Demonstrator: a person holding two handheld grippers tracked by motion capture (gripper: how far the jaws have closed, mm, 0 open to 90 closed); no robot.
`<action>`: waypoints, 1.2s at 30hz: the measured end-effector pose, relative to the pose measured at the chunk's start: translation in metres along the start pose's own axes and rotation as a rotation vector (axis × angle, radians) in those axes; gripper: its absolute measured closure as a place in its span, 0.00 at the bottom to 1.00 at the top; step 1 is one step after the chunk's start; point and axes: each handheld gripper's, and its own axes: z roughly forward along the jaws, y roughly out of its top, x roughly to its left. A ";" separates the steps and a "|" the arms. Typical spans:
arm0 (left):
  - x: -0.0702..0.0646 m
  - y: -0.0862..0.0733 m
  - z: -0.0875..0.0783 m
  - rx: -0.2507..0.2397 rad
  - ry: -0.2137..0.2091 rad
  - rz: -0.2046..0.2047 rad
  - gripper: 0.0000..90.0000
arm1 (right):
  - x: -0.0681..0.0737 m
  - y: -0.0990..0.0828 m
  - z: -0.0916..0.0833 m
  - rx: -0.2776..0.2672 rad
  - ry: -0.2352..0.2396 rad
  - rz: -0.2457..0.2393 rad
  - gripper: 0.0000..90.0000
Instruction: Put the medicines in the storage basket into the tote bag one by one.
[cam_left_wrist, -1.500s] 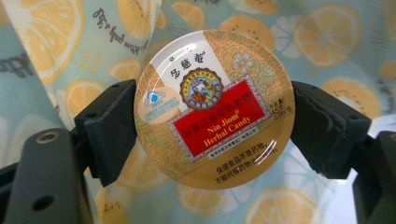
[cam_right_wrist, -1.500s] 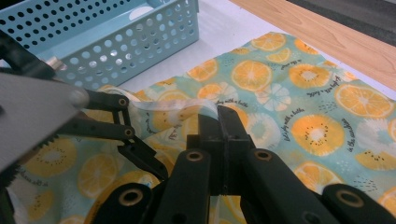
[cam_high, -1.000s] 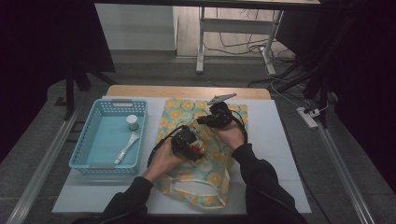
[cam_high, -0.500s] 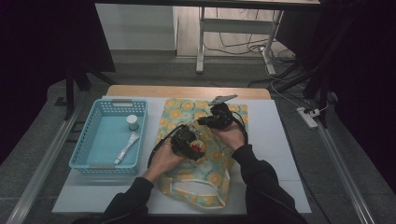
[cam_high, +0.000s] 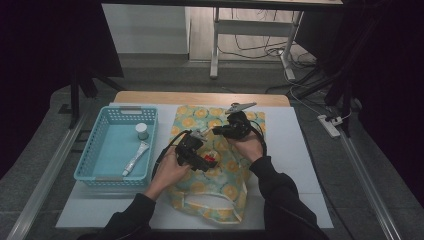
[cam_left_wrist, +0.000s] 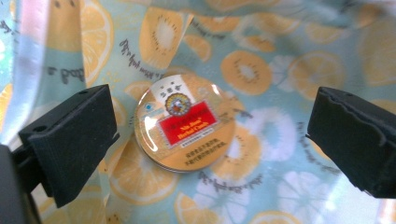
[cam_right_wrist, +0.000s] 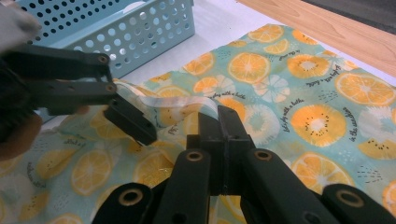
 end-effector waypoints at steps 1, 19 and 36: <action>-0.001 0.000 -0.003 -0.010 -0.006 -0.001 0.01 | 0.000 0.000 0.000 -0.001 0.001 -0.002 1.00; -0.001 -0.002 -0.052 -0.074 -0.039 0.004 0.02 | 0.008 0.004 -0.007 -0.020 0.032 -0.011 1.00; 0.022 -0.034 -0.098 -0.067 0.085 -0.071 0.00 | 0.016 0.002 -0.014 -0.034 0.050 -0.028 1.00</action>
